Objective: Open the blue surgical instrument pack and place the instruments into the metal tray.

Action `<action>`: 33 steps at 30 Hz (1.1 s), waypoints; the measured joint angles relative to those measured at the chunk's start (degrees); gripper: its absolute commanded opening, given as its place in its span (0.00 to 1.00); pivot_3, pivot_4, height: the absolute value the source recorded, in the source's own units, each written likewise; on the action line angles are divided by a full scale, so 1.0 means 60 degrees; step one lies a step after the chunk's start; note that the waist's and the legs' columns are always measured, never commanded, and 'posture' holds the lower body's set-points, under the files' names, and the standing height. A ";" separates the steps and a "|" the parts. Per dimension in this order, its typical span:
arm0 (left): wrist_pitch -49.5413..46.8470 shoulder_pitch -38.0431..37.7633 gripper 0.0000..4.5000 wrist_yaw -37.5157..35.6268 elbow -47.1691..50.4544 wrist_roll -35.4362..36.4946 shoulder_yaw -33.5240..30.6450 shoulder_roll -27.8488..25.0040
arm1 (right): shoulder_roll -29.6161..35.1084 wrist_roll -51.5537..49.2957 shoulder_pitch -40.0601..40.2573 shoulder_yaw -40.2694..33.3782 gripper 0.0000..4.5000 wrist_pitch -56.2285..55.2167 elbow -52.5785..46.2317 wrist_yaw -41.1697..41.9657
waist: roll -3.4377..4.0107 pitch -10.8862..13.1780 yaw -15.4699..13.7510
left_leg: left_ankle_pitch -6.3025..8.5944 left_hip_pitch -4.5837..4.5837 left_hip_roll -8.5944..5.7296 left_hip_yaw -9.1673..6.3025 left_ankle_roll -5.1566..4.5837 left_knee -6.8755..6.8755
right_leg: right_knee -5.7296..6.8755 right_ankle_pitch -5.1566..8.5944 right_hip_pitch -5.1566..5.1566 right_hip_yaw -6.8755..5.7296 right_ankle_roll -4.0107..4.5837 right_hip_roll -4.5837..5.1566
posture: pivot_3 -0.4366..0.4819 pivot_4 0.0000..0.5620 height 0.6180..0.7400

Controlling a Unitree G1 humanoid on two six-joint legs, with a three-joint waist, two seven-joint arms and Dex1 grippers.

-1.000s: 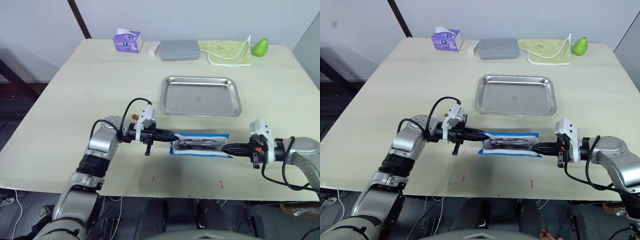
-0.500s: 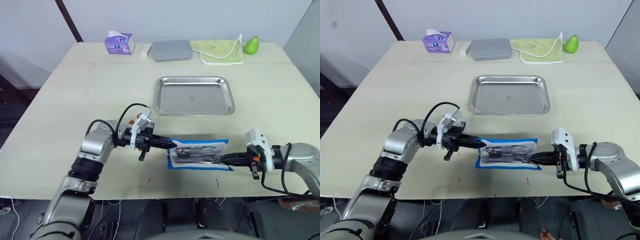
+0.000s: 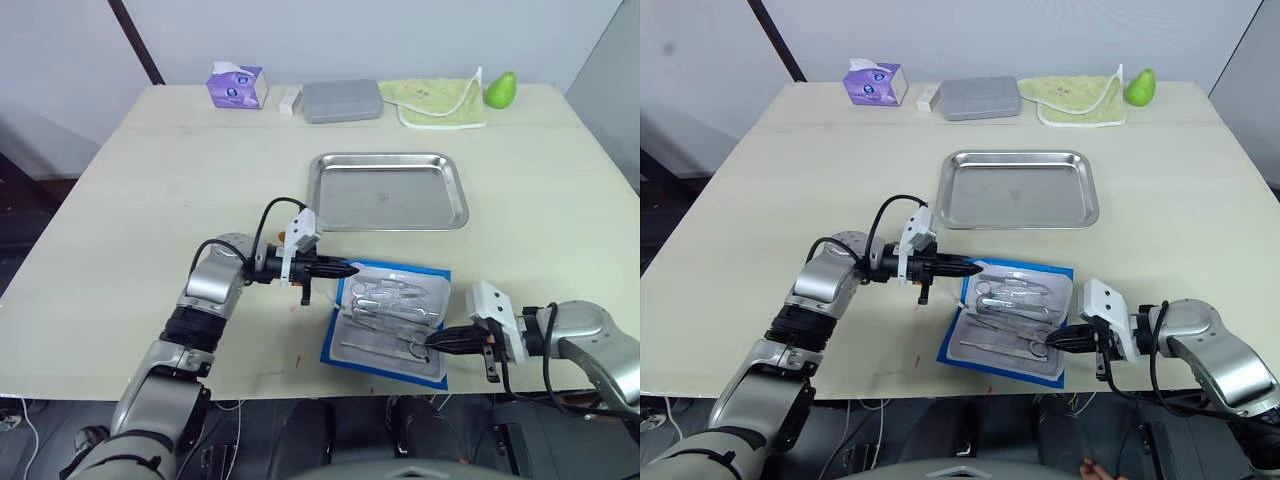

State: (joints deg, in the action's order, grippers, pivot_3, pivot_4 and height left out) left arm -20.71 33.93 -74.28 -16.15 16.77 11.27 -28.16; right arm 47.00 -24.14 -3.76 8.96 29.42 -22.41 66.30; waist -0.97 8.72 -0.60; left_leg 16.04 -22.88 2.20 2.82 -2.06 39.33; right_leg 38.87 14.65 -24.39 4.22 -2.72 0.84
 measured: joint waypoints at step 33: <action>-0.0869 0.0419 0.00 0.2624 -0.0105 -0.1842 0.0975 0.0745 | -0.0058 0.1591 0.0104 0.0694 0.01 -0.1668 0.0697 -0.0311 | -0.0107 -0.0174 -0.0019 | 0.0001 0.0089 -0.0007 -0.0040 0.0001 -0.0005 | -0.0063 0.0003 0.0161 -0.0099 0.0003 0.0011 | 0.48 0.27 0.97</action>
State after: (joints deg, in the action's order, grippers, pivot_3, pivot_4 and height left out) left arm -25.92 36.45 -58.54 -16.78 5.72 17.13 -23.70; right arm 46.66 -14.60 -3.14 13.12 19.41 -18.22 64.43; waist -1.61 7.67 -0.72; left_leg 16.04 -22.34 2.16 2.57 -2.05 39.30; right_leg 38.49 14.67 -23.42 3.63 -2.71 0.91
